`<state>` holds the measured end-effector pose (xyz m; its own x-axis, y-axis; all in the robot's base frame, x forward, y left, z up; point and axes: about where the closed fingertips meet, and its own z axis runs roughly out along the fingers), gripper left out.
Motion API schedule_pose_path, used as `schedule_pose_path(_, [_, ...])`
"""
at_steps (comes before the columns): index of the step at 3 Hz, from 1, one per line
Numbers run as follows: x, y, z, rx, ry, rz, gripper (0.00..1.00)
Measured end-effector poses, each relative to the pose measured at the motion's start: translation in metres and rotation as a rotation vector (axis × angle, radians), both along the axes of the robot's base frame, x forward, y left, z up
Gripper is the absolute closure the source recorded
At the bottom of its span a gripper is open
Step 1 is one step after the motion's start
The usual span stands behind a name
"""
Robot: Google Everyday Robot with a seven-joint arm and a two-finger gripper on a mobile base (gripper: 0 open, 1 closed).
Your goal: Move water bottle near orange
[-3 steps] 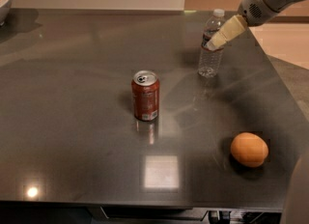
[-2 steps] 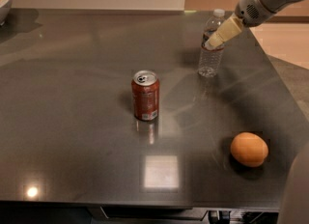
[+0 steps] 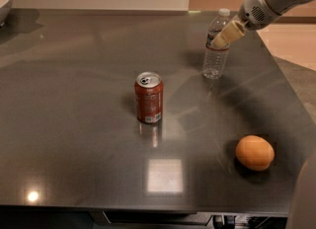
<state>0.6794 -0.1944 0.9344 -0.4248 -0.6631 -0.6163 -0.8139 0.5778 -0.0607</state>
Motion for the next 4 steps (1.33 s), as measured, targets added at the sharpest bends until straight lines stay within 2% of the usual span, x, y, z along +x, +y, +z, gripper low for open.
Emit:
schedule_pose_path(1, [-0.016, 0.002, 0.009, 0.009, 0.011, 0.033, 0.90])
schedule_pose_path(2, [-0.043, 0.001, 0.026, 0.028, 0.005, 0.069, 1.00])
schedule_pose_path(3, [-0.080, 0.001, 0.042, 0.038, -0.016, 0.112, 1.00])
schedule_pose_path(4, [-0.117, -0.004, 0.049, 0.019, -0.047, 0.129, 1.00])
